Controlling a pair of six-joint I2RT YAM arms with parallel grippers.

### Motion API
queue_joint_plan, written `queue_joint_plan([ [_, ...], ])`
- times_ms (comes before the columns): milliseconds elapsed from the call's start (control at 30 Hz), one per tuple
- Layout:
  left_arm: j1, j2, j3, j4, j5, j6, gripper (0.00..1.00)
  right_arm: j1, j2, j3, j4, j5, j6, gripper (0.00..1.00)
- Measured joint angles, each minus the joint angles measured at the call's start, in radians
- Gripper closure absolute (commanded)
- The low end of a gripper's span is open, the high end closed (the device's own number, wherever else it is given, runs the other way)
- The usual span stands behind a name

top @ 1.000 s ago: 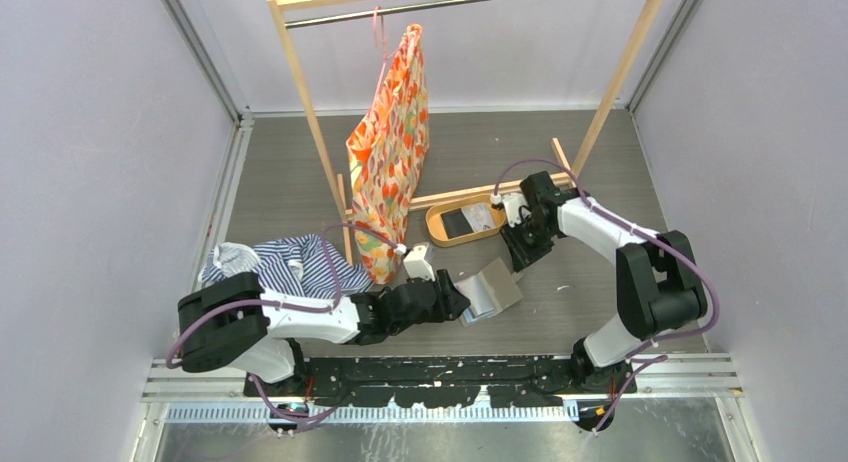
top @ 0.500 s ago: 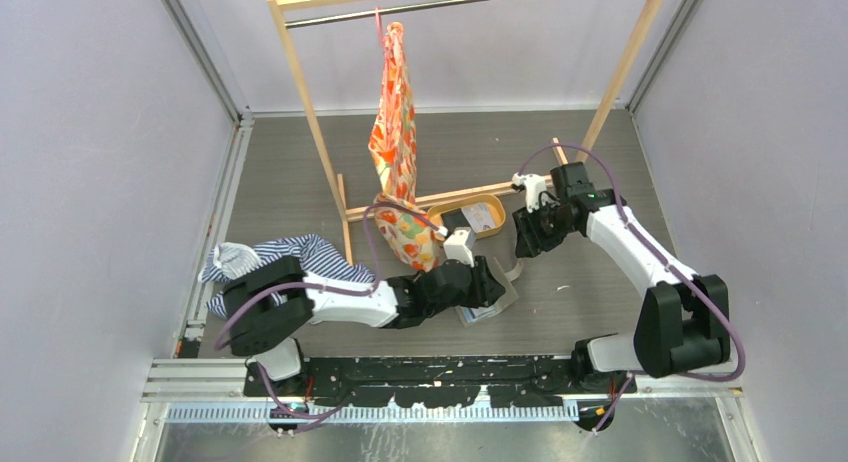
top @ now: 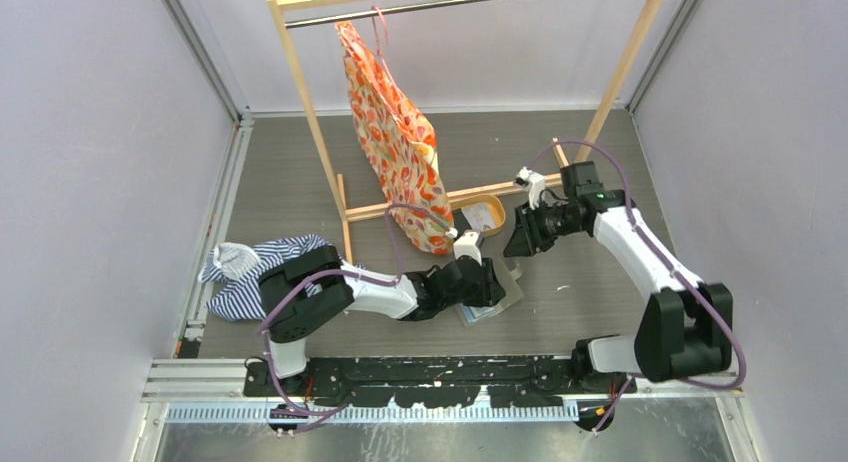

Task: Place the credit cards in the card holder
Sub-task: Open the card holder at the center of the board.

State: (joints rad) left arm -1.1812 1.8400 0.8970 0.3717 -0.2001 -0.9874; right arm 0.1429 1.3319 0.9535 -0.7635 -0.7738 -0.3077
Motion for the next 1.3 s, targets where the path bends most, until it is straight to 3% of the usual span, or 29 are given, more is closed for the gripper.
queue_joint_plan([
  [200, 0.000, -0.002, -0.016, 0.019, 0.002, -0.004, 0.60, 0.132, 0.208, 0.013, 0.003, 0.104, 0.032, 0.98],
  [400, 0.000, -0.085, -0.078, 0.014, 0.010, 0.002, 0.57, 0.190, 0.309, 0.023, 0.005, 0.306, 0.053, 0.99],
  [533, 0.000, -0.203, -0.126, 0.015, 0.041, 0.014, 0.50, 0.189, 0.329, 0.027, 0.002, 0.391, 0.052, 0.98],
  [800, -0.016, -0.384, -0.294, 0.018, 0.055, -0.026, 0.46, 0.223, 0.359, 0.049, -0.028, 0.371, 0.040, 0.93],
  [1300, -0.001, -0.382, -0.336, 0.022, 0.009, -0.124, 0.36, 0.229, 0.359, 0.051, -0.042, 0.327, 0.022, 0.91],
])
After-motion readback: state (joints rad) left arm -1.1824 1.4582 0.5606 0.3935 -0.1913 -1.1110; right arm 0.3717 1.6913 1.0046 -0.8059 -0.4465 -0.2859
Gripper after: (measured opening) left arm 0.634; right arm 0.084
